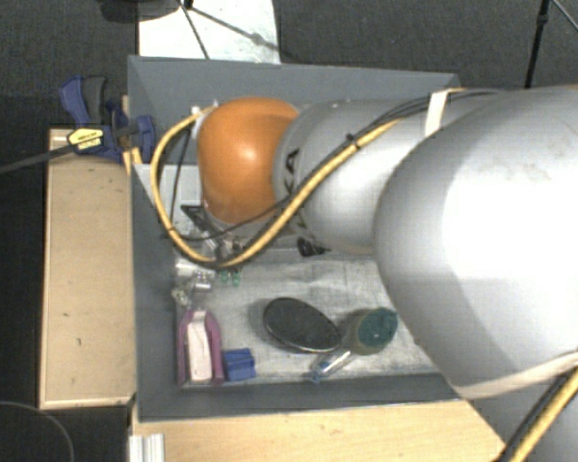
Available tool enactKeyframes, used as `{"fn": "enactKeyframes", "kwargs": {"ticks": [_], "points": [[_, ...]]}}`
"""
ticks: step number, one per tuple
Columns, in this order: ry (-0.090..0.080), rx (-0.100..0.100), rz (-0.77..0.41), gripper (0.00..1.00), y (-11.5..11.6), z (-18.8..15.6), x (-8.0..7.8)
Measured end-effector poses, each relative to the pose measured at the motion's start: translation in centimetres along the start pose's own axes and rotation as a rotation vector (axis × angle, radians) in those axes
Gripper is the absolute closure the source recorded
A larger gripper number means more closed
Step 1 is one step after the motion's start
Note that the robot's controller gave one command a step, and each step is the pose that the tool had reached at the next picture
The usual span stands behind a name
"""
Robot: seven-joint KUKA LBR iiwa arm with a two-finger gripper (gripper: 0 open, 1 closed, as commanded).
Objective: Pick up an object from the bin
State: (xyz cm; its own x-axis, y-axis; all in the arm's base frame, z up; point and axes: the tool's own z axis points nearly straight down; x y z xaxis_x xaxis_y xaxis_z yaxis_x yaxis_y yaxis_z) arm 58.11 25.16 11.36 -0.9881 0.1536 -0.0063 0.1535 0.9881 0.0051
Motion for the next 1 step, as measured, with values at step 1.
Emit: {"fn": "enactKeyframes", "kwargs": {"ticks": [1], "points": [[-0.008, -0.006, 0.161, 0.0, -0.07, 3.84, -0.49]]}}
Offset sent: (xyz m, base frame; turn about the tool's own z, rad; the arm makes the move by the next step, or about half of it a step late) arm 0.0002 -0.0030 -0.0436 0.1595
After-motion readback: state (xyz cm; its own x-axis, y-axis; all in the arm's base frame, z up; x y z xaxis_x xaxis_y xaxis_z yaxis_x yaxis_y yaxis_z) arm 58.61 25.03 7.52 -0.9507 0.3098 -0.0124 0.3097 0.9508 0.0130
